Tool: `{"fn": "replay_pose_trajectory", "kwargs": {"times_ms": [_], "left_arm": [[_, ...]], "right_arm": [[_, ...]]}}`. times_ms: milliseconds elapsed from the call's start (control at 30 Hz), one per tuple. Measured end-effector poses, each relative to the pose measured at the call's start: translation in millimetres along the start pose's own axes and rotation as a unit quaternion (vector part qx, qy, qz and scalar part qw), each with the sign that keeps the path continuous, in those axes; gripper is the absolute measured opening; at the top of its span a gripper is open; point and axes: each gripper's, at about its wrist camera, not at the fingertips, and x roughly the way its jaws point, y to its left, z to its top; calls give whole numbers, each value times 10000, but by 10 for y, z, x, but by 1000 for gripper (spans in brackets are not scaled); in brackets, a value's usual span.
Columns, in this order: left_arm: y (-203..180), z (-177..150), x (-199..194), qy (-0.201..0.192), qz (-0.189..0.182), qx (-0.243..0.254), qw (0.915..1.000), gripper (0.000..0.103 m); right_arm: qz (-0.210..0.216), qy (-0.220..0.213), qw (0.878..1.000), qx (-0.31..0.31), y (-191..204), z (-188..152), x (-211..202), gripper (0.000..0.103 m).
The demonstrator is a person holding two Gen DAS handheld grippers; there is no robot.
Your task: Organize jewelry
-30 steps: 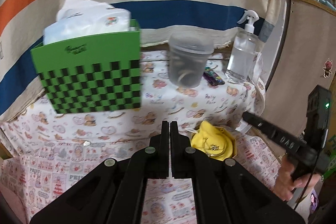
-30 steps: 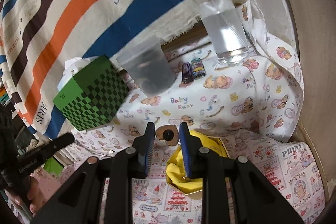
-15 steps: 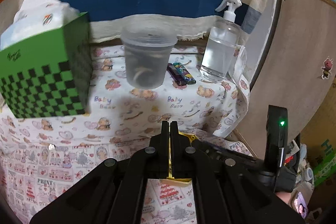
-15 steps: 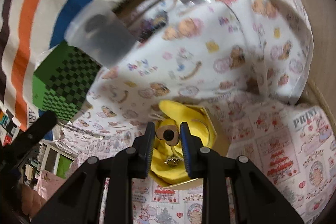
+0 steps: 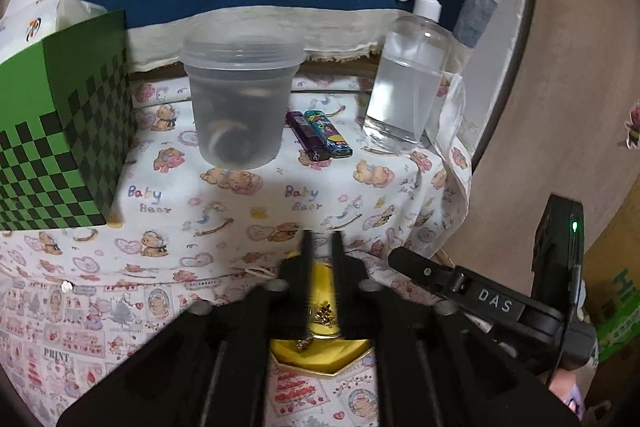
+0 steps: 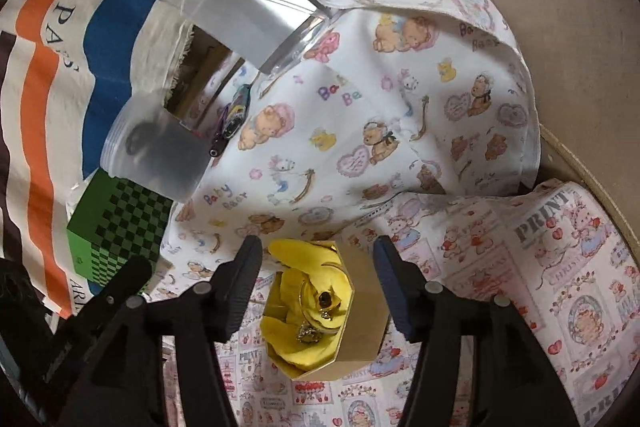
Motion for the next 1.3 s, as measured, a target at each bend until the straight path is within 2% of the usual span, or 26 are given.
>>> {"fn": "replay_pose_trajectory", "kwargs": {"times_ms": [67,167,233,300,400,500,567,700,833,933,967,1000,1067,1100,1200,1300], "left_arm": [[-2,-32,-64,-104,81,103,9999,35],[35,-70,-201,-237,270,170,9992,35],[94,-101,-320,-359,392,133,9985,39],[148,-132,-425,-487,536,125,9973,56],[236,-217,-617,-695,853,287,9935,74],[379,-305,-783,-895,1197,411,9879,79],[503,-336,-854,-946,1257,352,9869,80],[781,-378,-820,-811,1378,139,9870,81],[1056,-479,-669,-515,1423,-101,9884,81],[1216,-561,-523,-366,1483,-227,9880,74],[1266,-580,-473,-312,1466,-269,9883,66],[1324,-596,-407,-233,1386,-319,9896,54],[1429,-607,-228,-1,1225,-325,9919,40],[1488,-609,-108,165,1295,-260,9911,34],[1619,-625,202,555,1502,-63,9871,21],[1793,-668,429,779,1503,-321,9851,15]], "right_arm": [[-93,-75,9999,-78,25,-3,-25,60],[-110,-142,9996,-215,88,-20,-36,62],[-84,-179,9994,-282,130,-36,-34,67],[-111,-289,9990,-328,171,-63,-51,68],[-238,-446,9974,-515,247,-94,-74,73],[-251,-543,9958,-689,318,-123,-88,77],[-239,-563,9953,-753,357,-147,-84,78],[-200,-518,9938,-964,444,-197,-58,79],[-187,-401,9911,-1258,562,-275,-5,79],[-208,-359,9866,-1578,681,-361,30,79],[-227,-351,9847,-1690,721,-391,40,79],[-224,-343,9829,-1792,759,-423,51,79],[-226,-306,9819,-1854,794,-466,74,79],[-161,-230,9821,-1862,802,-485,103,79],[-86,-70,9837,-1794,792,-512,167,79],[-201,-95,9819,-1883,810,-532,171,79]]}}
